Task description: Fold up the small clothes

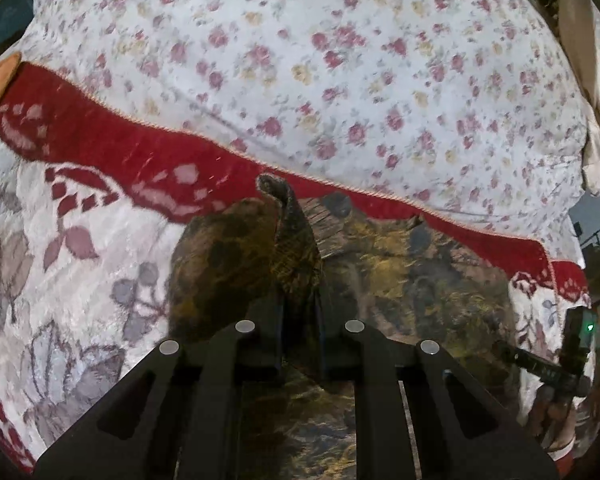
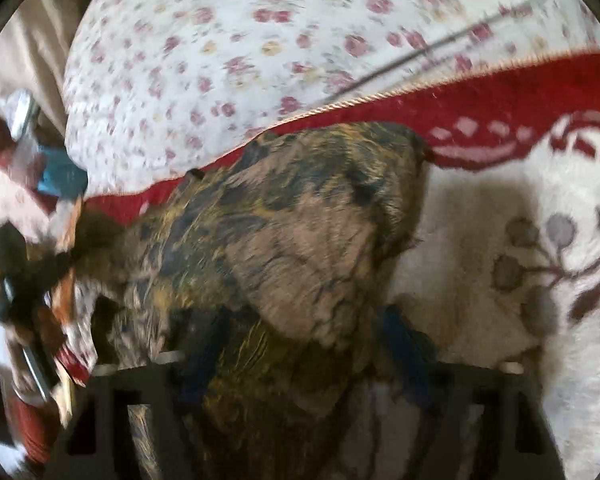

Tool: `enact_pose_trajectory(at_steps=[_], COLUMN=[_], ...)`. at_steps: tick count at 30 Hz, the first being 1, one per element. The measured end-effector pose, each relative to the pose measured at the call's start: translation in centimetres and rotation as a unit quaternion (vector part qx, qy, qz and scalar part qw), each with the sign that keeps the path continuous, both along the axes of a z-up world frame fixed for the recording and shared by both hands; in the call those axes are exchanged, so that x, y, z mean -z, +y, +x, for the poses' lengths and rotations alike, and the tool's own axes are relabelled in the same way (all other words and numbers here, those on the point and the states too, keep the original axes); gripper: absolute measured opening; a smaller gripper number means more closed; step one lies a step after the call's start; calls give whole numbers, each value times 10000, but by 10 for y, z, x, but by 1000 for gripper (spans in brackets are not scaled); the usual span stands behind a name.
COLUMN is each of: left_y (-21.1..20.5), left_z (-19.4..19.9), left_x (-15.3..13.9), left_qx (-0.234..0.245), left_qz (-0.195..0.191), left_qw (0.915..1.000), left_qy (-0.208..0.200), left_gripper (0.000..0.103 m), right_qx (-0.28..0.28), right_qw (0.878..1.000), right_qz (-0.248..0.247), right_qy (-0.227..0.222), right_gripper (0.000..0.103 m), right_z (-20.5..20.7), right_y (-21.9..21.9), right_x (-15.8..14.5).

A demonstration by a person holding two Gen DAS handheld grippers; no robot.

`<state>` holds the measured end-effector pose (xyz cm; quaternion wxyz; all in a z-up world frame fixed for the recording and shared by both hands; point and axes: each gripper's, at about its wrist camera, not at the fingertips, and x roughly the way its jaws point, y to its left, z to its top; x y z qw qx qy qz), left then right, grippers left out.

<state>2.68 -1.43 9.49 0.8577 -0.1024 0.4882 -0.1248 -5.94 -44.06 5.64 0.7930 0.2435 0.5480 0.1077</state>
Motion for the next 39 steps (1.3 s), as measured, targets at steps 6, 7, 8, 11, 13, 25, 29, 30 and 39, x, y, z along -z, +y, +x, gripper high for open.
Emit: enact_pose_trajectory(at_steps=[6, 7, 8, 11, 13, 25, 29, 30, 39], left_y=[15, 17, 17, 16, 16, -6, -11, -13, -11], left_z=[-2, -4, -6, -10, -11, 17, 18, 17, 7], left_x=[52, 51, 47, 29, 21, 49, 64, 64, 53], left_qx=[-125, -170, -206, -319, -385, -337, -291, -280, -299], left_qz=[435, 371, 398, 543, 593, 782, 925, 982, 1097], left_qw=[9976, 9982, 9983, 9980, 9974, 9963, 9953, 9947, 9933], left_qy=[531, 450, 384, 57, -110, 67, -53, -114, -218], left_gripper=[25, 25, 28, 36, 43, 46, 52, 52, 52], right_qx=[-287, -253, -186, 340, 631, 284, 383, 434, 268], right_qw=[9973, 9979, 9987, 9986, 9966, 9917, 9893, 9903, 9942], right_qz=[-678, -597, -470, -153, 24, -1044, -1307, -1225, -837], right_qy=[34, 29, -50, -371, -529, -700, -520, -485, -620], right_gripper=[15, 15, 15, 72, 103, 15, 13, 13, 34], right_z=[-12, -12, -11, -5, 3, 65, 70, 71, 40], right_y=[-10, -15, -20, -36, -38, -9, -17, -19, -13], right_x=[2, -2, -8, -21, -24, -4, 13, 15, -35])
